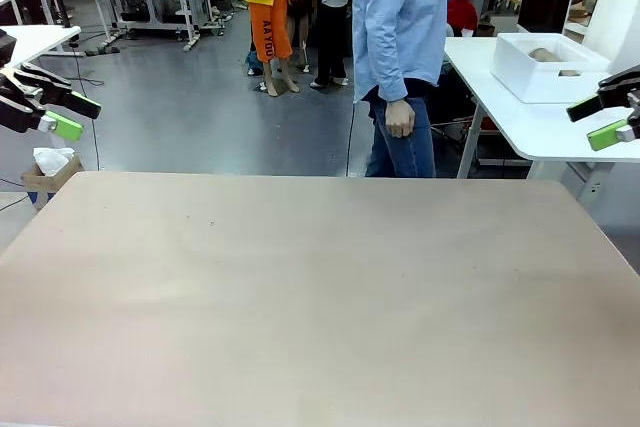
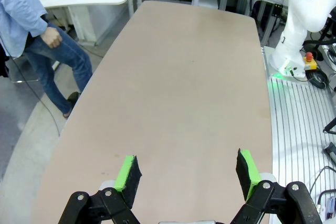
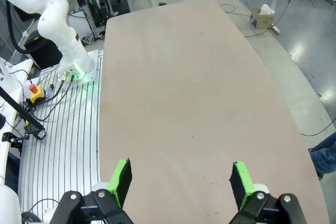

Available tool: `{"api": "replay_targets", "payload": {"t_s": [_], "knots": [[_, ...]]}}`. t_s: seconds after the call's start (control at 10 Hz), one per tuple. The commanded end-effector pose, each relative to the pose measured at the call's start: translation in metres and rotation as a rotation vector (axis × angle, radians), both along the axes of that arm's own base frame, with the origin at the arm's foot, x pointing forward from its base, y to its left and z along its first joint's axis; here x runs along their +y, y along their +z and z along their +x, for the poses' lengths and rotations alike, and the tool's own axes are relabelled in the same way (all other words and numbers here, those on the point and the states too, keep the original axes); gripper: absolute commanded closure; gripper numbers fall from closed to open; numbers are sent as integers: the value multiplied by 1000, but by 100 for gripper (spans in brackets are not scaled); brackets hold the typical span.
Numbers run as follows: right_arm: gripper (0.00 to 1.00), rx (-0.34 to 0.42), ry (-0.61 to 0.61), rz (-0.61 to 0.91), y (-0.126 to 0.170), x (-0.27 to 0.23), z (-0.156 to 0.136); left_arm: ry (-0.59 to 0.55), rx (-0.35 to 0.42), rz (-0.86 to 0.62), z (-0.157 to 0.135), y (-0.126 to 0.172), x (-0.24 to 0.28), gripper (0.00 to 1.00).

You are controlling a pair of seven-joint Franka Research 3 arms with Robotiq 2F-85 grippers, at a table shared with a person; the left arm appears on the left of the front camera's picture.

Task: Stack the cups and store them in the basket.
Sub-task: Place the stack of Reusable plastic cups into the Pantry Basket.

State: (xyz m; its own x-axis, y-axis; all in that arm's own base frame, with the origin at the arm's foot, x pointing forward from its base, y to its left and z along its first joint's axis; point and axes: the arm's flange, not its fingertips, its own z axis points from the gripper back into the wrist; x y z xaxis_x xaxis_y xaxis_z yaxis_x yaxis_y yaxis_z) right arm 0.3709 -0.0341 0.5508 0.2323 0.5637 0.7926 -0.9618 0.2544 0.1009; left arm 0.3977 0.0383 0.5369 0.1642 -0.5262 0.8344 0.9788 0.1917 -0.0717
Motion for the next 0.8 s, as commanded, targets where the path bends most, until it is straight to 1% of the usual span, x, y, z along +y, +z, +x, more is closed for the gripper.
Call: {"api": "replay_targets", "payload": {"t_s": [0.0, 0.7], "knots": [[0, -3, 4, 6, 2, 0, 1, 0, 6, -3, 0, 1, -1, 4], [0, -3, 4, 6, 2, 0, 1, 0, 6, -3, 0, 1, -1, 4]]}}
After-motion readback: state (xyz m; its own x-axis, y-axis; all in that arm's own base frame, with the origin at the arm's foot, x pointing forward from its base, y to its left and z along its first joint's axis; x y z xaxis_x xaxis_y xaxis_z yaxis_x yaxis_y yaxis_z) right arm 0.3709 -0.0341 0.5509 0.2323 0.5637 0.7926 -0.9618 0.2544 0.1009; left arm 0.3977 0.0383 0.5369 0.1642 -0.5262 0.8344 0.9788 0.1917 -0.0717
